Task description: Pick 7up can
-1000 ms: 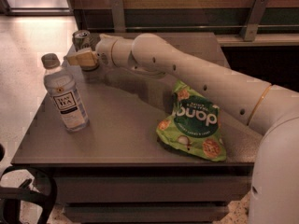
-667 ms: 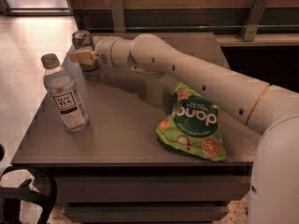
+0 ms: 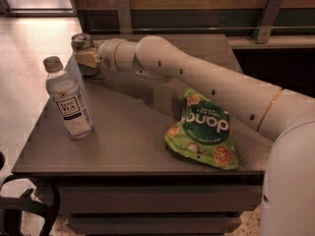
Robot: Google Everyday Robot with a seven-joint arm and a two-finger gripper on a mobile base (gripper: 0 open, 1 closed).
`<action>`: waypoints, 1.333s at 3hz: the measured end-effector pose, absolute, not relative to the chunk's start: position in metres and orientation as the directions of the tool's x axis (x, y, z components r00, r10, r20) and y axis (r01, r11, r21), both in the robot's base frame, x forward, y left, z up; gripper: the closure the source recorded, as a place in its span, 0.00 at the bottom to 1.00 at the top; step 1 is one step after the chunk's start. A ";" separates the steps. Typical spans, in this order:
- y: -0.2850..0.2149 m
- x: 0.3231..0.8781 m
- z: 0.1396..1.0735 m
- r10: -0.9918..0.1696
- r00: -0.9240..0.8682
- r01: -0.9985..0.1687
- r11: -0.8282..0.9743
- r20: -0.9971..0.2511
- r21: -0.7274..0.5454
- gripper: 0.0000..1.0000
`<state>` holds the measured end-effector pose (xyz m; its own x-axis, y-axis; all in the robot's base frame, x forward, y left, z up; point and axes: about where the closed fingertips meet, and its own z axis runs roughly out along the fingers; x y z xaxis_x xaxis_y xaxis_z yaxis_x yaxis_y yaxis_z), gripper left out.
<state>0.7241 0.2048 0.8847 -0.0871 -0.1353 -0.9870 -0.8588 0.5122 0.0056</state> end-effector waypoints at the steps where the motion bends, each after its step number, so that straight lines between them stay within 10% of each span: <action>1: 0.207 0.723 0.885 -0.135 -0.087 -0.861 0.508 -0.987 0.007 1.00; 4: 0.184 0.715 0.949 -0.210 -0.033 -0.867 0.492 -0.977 -0.076 1.00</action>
Offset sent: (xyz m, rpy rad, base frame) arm -0.0008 0.0020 -0.0002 0.0002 0.0004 0.0031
